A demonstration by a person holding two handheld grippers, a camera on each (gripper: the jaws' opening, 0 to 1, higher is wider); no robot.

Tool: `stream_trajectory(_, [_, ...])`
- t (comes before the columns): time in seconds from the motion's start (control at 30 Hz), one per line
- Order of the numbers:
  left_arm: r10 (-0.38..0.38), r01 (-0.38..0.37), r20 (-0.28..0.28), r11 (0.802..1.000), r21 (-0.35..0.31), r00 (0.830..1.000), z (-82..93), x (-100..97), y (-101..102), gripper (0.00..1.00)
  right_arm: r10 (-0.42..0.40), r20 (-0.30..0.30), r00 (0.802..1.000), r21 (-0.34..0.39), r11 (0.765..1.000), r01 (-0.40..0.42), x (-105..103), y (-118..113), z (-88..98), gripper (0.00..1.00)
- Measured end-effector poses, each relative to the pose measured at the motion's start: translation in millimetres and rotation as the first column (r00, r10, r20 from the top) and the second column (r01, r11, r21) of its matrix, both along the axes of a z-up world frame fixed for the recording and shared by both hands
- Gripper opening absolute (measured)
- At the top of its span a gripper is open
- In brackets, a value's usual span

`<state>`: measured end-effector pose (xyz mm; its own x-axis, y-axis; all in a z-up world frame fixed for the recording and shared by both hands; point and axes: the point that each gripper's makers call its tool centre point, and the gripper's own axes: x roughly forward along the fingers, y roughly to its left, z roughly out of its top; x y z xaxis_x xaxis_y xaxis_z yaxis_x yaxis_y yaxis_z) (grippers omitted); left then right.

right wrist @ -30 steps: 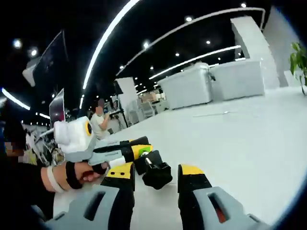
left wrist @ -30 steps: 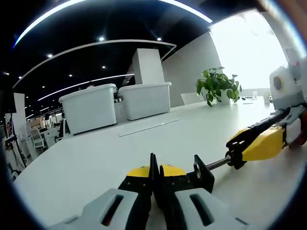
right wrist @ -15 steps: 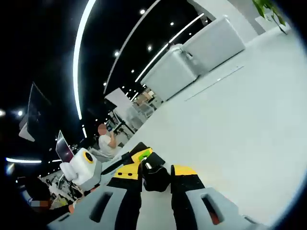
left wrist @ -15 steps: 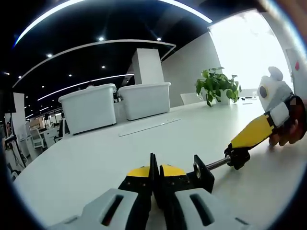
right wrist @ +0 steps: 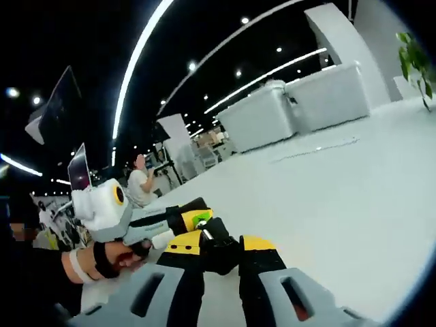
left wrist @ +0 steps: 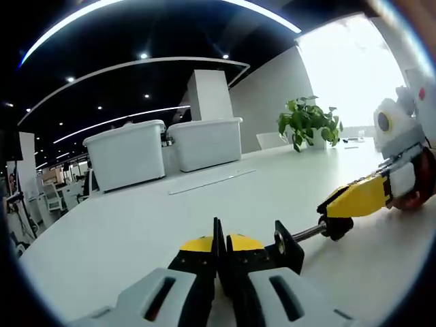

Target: Clamp the fixed fixture on the desktop, loosen the retaining clip, secure it to the edge of the desk, and tighten the retaining clip.

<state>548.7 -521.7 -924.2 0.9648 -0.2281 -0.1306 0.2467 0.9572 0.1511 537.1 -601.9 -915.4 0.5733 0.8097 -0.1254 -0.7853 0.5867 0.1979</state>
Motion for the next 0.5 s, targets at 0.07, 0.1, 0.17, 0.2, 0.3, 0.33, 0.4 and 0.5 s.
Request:
stream_trajectory(0.07, [0.002,-0.002,-0.001,1.000,-0.001,1.000,-0.2,0.3,0.4,0.06,0.022,0.195,0.981,-0.117,0.993,0.002,-5.7,2.9,4.0,0.16])
stream_trajectory(0.1, [0.004,-0.004,-0.001,1.000,0.000,1.000,-0.2,0.4,0.5,0.06,0.039,0.280,0.959,-0.170,0.985,0.009,-9.3,4.5,4.7,0.16])
stream_trajectory(0.17, [0.004,-0.004,0.000,1.000,-0.002,1.000,0.1,0.7,0.6,0.06,0.062,0.373,0.926,-0.235,0.972,0.030,-15.1,5.9,4.2,0.16])
stream_trajectory(0.2, [0.004,-0.004,0.000,1.000,-0.001,1.000,0.0,0.9,0.7,0.06,0.067,0.396,0.916,-0.250,0.967,0.037,-16.1,6.2,4.4,0.16])
stream_trajectory(0.3, [0.006,-0.006,-0.001,1.000,-0.001,1.000,0.0,0.7,1.0,0.06,0.117,0.534,0.837,-0.349,0.933,0.092,-20.6,8.3,5.2,0.16])
stream_trajectory(0.33, [0.007,-0.007,-0.001,1.000,-0.001,1.000,0.0,0.5,1.3,0.06,0.132,0.572,0.810,-0.378,0.918,0.117,-21.8,8.8,4.5,0.16])
stream_trajectory(0.4, [0.008,-0.008,0.000,1.000,0.000,1.000,0.1,0.3,1.4,0.06,0.179,0.636,0.750,-0.428,0.891,0.150,-26.7,14.4,4.7,0.16])
stream_trajectory(0.5, [0.010,-0.010,-0.001,1.000,0.001,1.000,-0.2,0.3,1.8,0.06,0.226,0.698,0.680,-0.478,0.854,0.207,-32.1,15.7,4.9,0.16])
